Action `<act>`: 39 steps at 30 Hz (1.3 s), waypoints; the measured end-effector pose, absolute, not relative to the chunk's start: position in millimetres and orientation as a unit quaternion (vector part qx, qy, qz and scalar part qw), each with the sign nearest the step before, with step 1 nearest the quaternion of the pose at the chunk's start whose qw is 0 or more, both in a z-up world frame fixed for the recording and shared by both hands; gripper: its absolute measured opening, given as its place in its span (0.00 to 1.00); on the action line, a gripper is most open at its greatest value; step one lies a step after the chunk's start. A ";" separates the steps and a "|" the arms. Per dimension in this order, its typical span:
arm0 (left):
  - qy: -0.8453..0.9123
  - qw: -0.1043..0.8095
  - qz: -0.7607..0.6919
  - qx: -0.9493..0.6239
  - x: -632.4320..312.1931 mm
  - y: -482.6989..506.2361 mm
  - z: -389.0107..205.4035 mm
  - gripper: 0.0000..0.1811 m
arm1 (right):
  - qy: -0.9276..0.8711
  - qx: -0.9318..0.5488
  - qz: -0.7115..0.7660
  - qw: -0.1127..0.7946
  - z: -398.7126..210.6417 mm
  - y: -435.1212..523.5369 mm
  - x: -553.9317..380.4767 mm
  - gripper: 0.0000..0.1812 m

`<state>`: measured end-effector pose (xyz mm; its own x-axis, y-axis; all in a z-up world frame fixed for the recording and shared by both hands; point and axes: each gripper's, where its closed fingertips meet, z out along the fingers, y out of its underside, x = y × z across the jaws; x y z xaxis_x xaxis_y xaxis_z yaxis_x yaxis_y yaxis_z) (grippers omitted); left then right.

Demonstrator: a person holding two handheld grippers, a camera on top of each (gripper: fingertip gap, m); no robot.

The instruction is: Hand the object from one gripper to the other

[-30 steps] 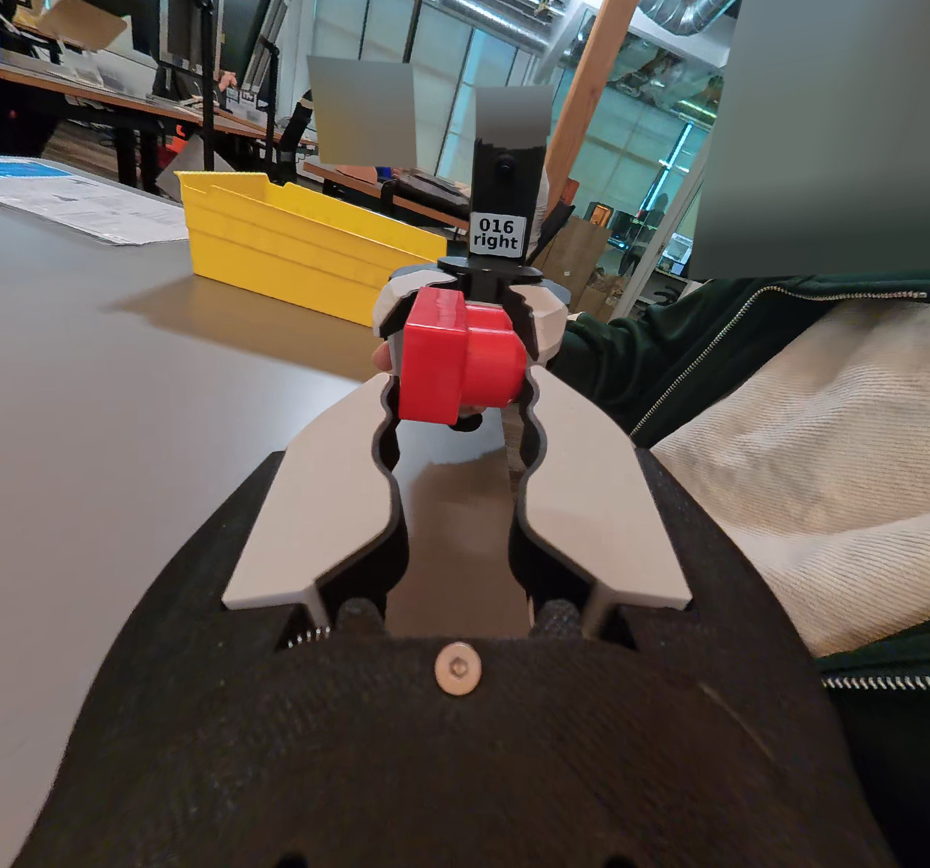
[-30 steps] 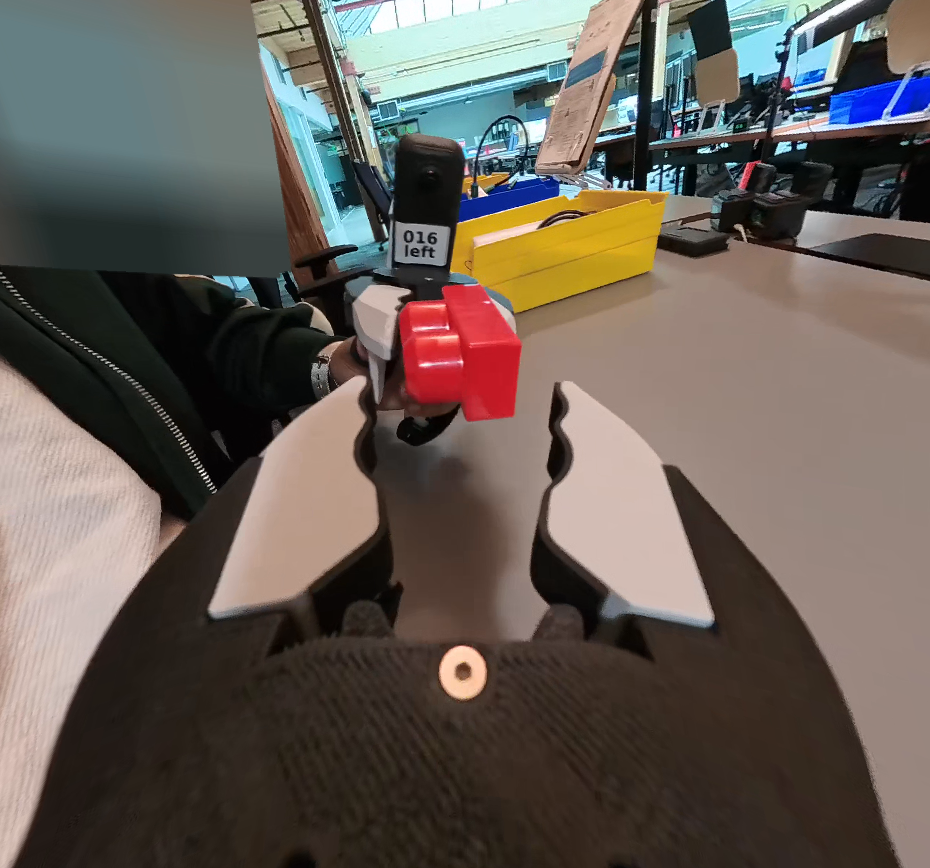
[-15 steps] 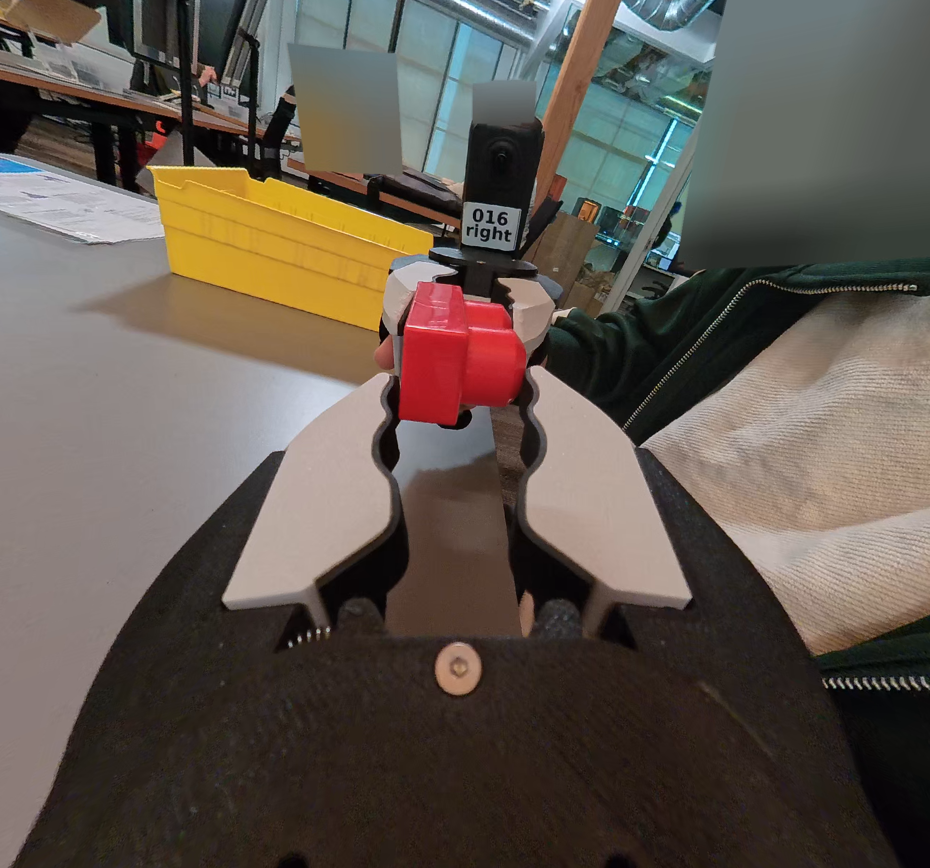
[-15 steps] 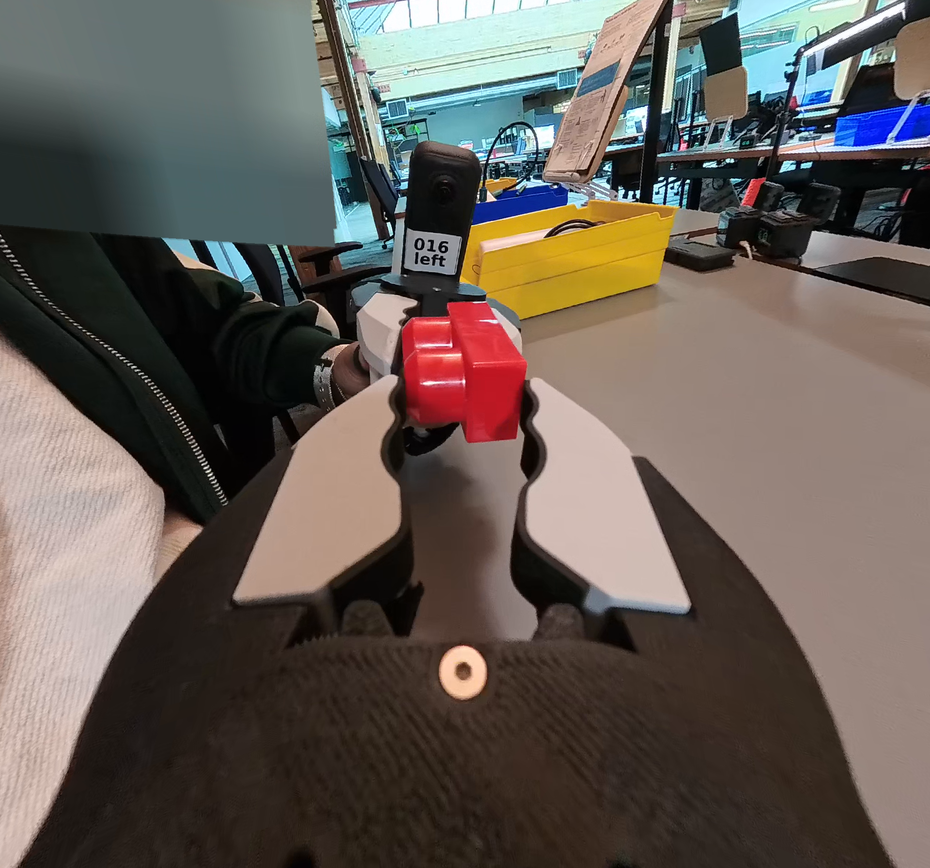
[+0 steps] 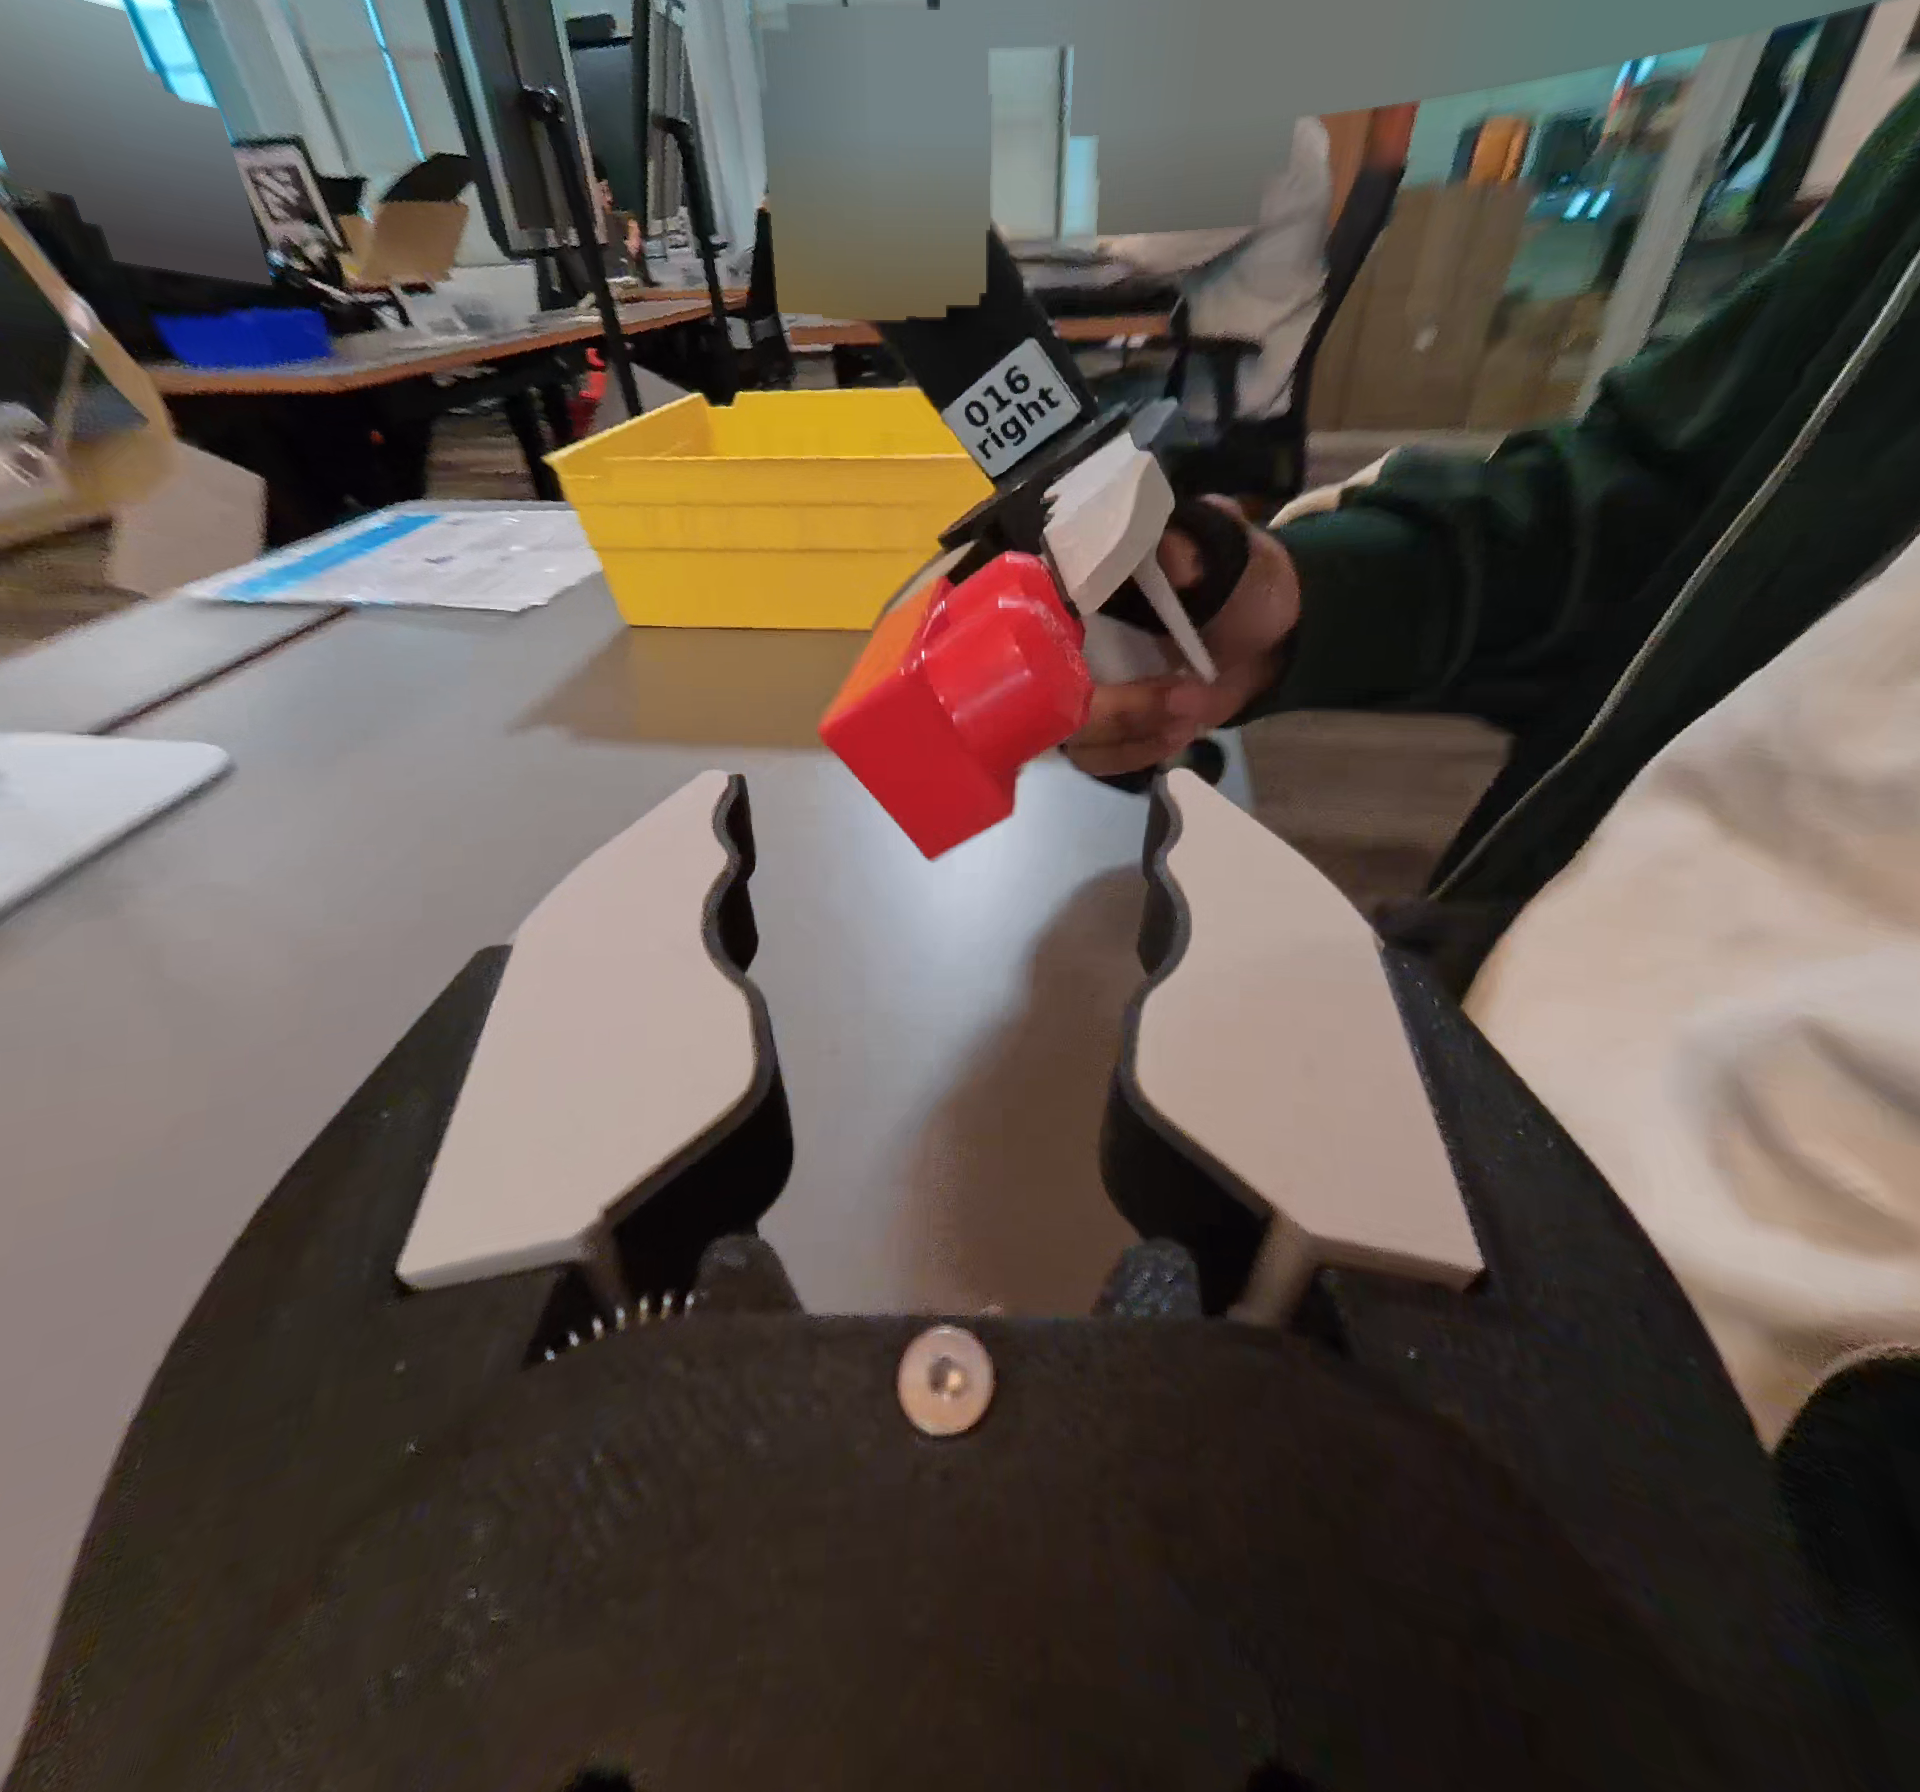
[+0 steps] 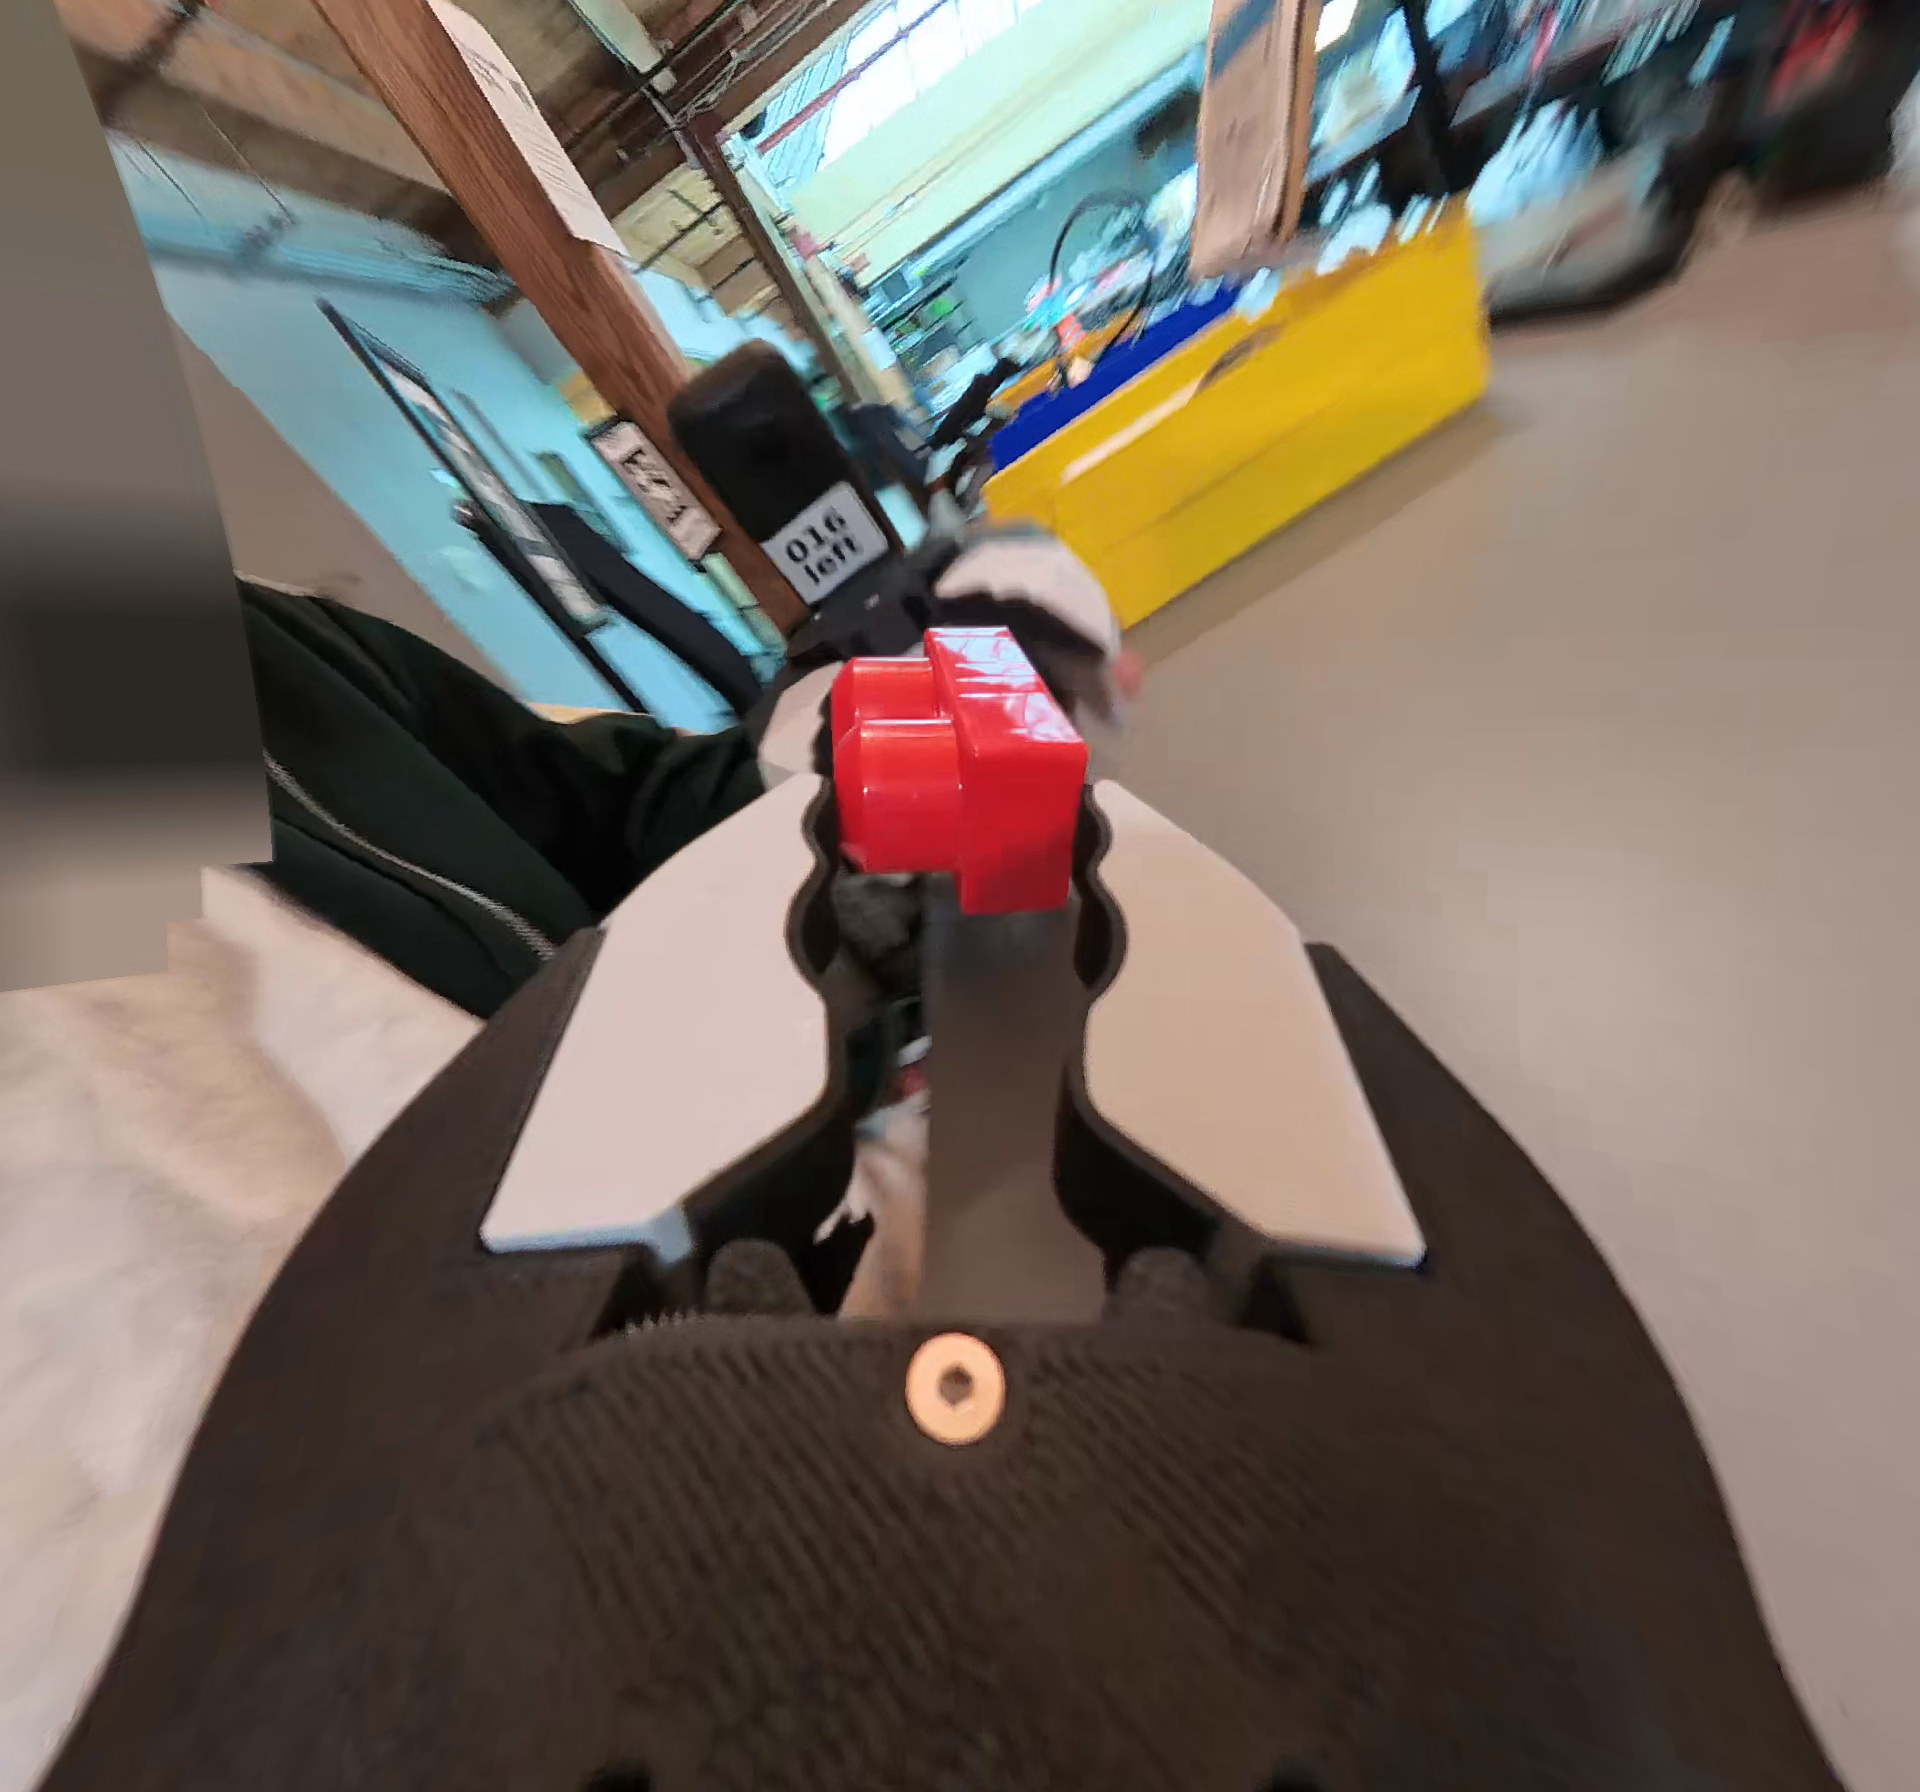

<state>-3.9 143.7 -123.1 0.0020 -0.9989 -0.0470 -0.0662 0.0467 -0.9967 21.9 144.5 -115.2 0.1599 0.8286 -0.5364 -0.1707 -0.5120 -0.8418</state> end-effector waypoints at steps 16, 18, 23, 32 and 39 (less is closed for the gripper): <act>0.622 0.523 -0.365 -0.453 -3.5 132.3 -138.7 0.23 | -0.160 -0.638 0.724 0.207 -134.7 134.4 16.3 0.24; 0.626 0.518 -0.370 -0.451 -2.5 129.6 -140.2 0.21 | -0.162 -0.638 0.725 0.203 -135.4 133.3 15.2 0.24; 0.628 0.513 -0.369 -0.454 -1.9 128.9 -140.9 0.20 | -0.157 -0.634 0.730 0.201 -135.9 133.8 15.4 0.24; 0.621 0.528 -0.177 -0.551 -12.9 173.6 -158.0 0.20 | -0.164 -0.739 0.529 0.385 -162.6 180.3 39.7 0.44; 0.685 0.513 0.066 -0.513 -10.7 175.7 -175.3 0.21 | -0.241 -0.752 0.382 0.480 -150.2 178.5 22.3 0.43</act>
<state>-10.7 175.7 -175.3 0.0542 -0.6354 -0.7703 -0.7701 0.4645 -0.4373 22.3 178.5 -150.2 0.5909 0.7300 -0.3434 -0.0040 -0.4230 -0.9061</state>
